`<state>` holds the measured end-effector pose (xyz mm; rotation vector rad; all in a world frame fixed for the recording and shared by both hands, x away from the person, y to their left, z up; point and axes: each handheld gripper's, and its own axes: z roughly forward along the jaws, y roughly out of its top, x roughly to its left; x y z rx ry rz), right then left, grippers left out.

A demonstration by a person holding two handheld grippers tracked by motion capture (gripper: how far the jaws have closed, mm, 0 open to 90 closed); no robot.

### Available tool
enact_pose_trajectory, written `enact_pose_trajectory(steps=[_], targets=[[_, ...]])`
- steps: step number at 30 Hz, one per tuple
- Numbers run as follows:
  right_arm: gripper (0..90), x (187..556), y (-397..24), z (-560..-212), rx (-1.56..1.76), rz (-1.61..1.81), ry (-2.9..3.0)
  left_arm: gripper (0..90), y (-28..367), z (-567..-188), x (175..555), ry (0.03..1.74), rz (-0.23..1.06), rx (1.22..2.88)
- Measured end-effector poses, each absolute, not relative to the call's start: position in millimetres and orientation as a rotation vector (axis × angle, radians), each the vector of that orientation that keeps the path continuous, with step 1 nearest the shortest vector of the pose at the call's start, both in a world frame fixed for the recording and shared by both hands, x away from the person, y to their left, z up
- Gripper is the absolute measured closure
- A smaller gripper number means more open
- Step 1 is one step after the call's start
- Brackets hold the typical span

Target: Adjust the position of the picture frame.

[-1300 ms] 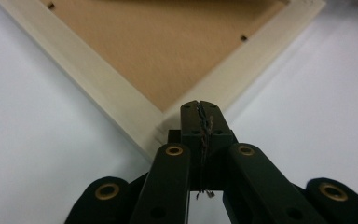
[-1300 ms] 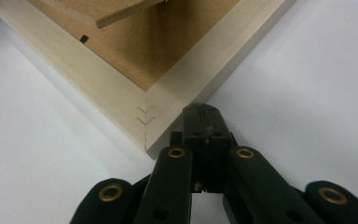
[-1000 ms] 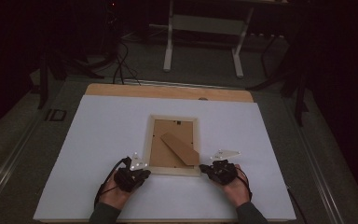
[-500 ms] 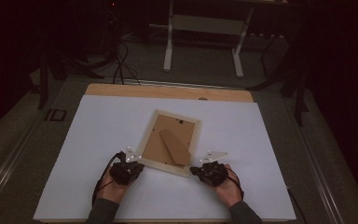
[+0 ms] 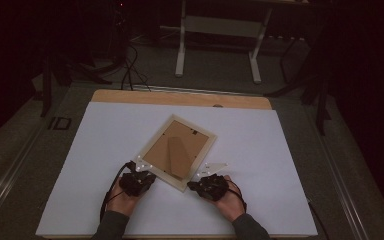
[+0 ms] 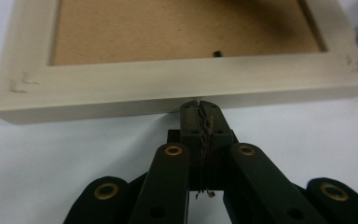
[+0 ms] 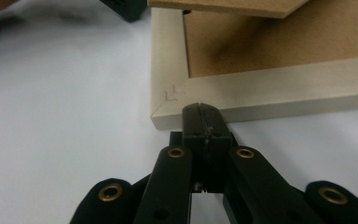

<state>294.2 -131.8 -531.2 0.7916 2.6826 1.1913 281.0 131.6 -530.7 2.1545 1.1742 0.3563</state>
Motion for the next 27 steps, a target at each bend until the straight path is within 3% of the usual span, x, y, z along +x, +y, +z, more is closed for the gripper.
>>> enact_pose_trajectory(steps=[13,27], targets=[[90.0,308,-96,-532,0.743,1.258,2.725,89.6,136,-532,283,1.201,0.339,2.120],[90.0,380,-135,-509,0.990,1.151,2.475,89.4,135,-532,283,1.204,0.354,2.116]])
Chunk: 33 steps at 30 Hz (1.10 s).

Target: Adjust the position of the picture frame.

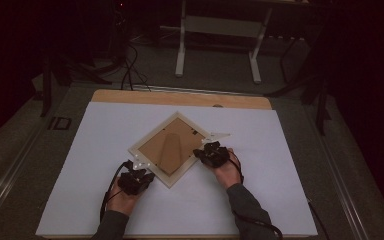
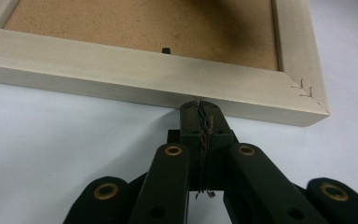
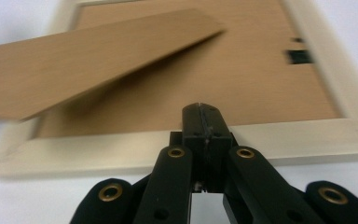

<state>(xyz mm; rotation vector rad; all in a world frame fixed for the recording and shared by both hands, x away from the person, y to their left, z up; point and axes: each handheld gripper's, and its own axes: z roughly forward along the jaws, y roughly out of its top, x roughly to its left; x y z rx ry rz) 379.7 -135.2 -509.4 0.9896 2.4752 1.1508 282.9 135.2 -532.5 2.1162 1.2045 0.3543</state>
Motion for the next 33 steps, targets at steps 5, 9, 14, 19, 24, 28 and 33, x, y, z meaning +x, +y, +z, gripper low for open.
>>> enact_pose_trajectory(steps=[5,9,14,19,24,28,33], targets=[[90.0,403,-133,-510,1.030,1.029,2.465,89.2,135,-533,284,1.199,0.351,2.116],[90.0,413,-130,-512,1.066,0.978,2.464,89.2,136,-533,285,1.196,0.352,2.117],[90.0,417,-125,-514,1.061,0.929,2.471,89.2,137,-533,291,1.195,0.375,2.122],[90.0,413,-130,-512,1.065,0.897,2.477,89.2,138,-534,296,1.215,0.392,2.097],[90.0,402,-137,-514,1.065,0.924,2.465,89.6,138,-534,297,1.215,0.363,2.087],[90.0,394,-146,-516,1.079,0.966,2.460,89.9,132,-532,292,1.186,0.314,2.100],[90.0,394,-147,-515,1.084,0.964,2.467,89.9,124,-530,277,1.117,0.279,2.116]])
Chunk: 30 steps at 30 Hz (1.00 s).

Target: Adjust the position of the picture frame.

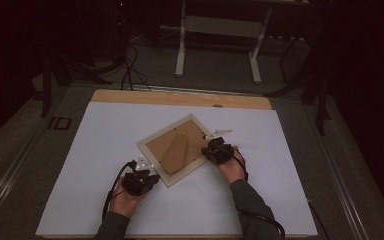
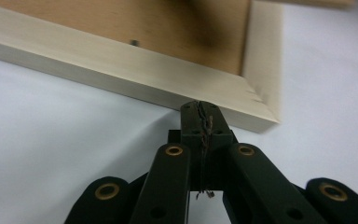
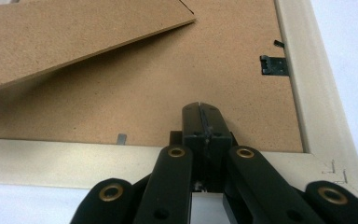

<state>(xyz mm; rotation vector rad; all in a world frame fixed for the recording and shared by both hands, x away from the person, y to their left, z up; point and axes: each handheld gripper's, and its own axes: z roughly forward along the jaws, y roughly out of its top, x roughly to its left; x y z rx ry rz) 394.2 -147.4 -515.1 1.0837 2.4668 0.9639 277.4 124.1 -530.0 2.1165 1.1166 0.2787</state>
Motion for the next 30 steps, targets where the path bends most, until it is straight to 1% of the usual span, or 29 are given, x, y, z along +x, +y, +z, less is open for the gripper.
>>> enact_pose_trajectory(steps=[6,11,18,30], targets=[[90.0,394,-148,-515,1.092,0.969,2.466,89.9,109,-529,260,1.003,0.251,2.160],[90.0,393,-148,-516,1.098,0.982,2.455,89.8,93,-530,255,0.924,0.252,2.199],[90.0,390,-150,-516,1.100,0.983,2.451,89.8,86,-533,258,0.923,0.316,2.231],[90.0,380,-158,-516,1.107,0.977,2.456,90.0,90,-533,261,0.929,0.340,2.232]])
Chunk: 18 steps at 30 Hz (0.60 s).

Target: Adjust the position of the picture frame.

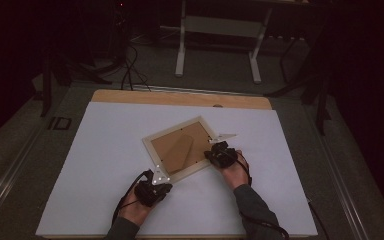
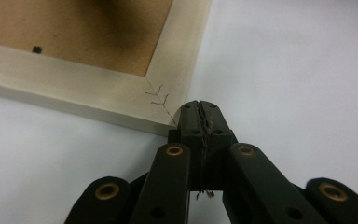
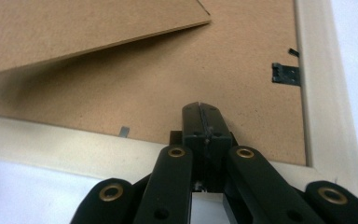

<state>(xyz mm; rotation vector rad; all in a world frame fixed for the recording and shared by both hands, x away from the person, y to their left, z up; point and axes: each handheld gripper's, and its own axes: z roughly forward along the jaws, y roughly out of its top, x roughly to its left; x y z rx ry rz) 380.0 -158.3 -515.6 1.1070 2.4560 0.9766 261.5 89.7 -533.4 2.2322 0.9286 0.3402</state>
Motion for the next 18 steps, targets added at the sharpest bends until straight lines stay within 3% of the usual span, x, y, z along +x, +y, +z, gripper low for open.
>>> enact_pose_trajectory(steps=[18], targets=[[90.0,353,-166,-515,1.074,0.938,2.457,90.0,103,-534,276,0.999,0.382,2.202]])
